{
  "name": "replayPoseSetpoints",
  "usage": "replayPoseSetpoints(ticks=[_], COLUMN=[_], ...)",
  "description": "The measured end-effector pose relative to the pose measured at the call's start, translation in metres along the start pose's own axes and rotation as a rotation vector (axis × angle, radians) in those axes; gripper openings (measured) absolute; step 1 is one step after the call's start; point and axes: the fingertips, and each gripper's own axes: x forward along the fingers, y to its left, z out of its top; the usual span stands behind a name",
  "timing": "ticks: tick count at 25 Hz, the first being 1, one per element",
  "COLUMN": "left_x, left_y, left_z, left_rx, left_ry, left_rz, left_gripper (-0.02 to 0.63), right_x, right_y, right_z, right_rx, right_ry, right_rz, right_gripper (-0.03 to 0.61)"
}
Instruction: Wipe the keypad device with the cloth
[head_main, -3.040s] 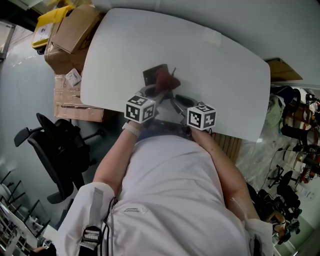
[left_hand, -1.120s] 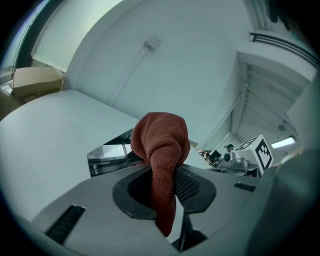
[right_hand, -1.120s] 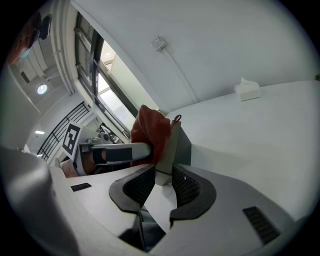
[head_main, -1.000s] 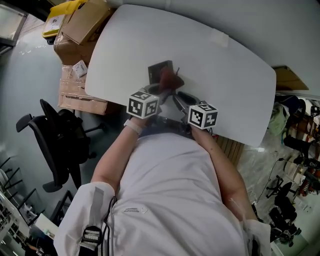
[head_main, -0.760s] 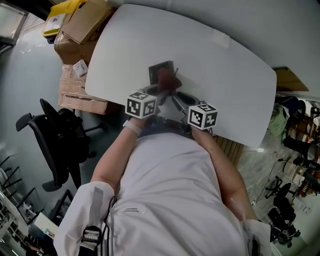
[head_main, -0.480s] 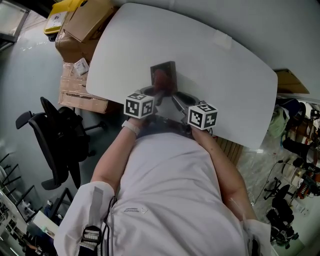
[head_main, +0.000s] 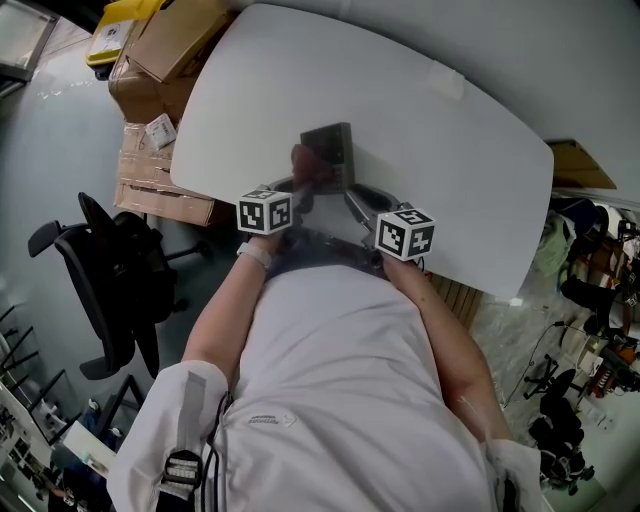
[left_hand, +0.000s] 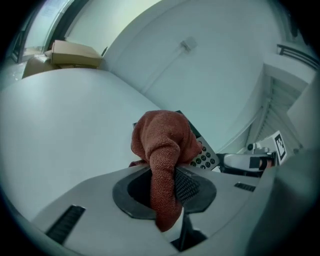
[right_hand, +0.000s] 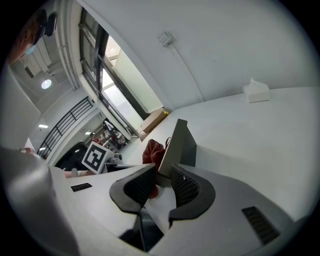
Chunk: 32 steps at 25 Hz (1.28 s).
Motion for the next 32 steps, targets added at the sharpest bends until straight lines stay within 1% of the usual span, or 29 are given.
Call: replayPoseSetpoints(ticks=[3,4,6,9,11,14,16,17,19,23,25,30,32], left_x=[-0.001,-0.002,-0.006,-0.009,-0.009,-0.01,-0.013,-0.015,-0.018,-0.021,-0.018,-0.009,-0.005], left_y=[0.007,0.012,0.022,0.033,0.035,0.039,0.04,0.037,0.025,-0.015,-0.039,-0.088,-0.099], left_z=[-0.002,-0.002,-0.004,-0.007,-0.008,-0.01,-0.008,-0.006,0.001,0.019,0.027,0.043,0.042], left_rx=[-0.134,-0.175,-0.227,-0.272,-0.257,-0.214,-0.224,-0.231,-0.221,-0.119,-0.082,-0.057,-0.043], left_ry=[-0.041,-0.053,-0.066,-0.049,-0.024,-0.001,-0.017,-0.031,-0.056,-0.075,-0.083,-0.102,-0.089], left_rz=[-0.04,-0.042,-0.017,0.014,0.026,0.08,0.099,0.093,0.059,-0.021,-0.074,-0.185,-0.209], left_gripper=[0.08,0.08,0.08,0.078,0.078,0.078,0.078,0.079,0.079,0.078,0.078,0.079,0.078], right_x=[0.001,0.001,0.001,0.001,0.0,0.001,0.001,0.0,-0.002,-0.01,-0.015,-0.023,-0.025], right_y=[-0.001,-0.001,-0.001,-0.001,-0.002,-0.001,0.0,0.0,-0.001,-0.009,-0.011,-0.014,-0.016], right_z=[-0.001,-0.001,0.0,0.001,0.001,0.0,0.0,0.0,-0.001,-0.002,-0.003,-0.003,-0.004], right_rx=[0.007,0.009,0.01,0.009,0.008,0.006,0.006,0.007,0.008,0.021,0.027,0.024,0.023], right_ry=[-0.003,-0.004,-0.007,-0.007,-0.007,-0.006,-0.006,-0.005,-0.006,-0.021,-0.026,-0.033,-0.032], right_rz=[-0.004,-0.005,-0.007,-0.008,-0.012,-0.013,-0.008,-0.007,-0.008,-0.023,-0.025,-0.023,-0.024], right_gripper=[0.098,0.098,0.098,0.098,0.098,0.098,0.098,0.098,0.098,0.098,0.098,0.098,0.098])
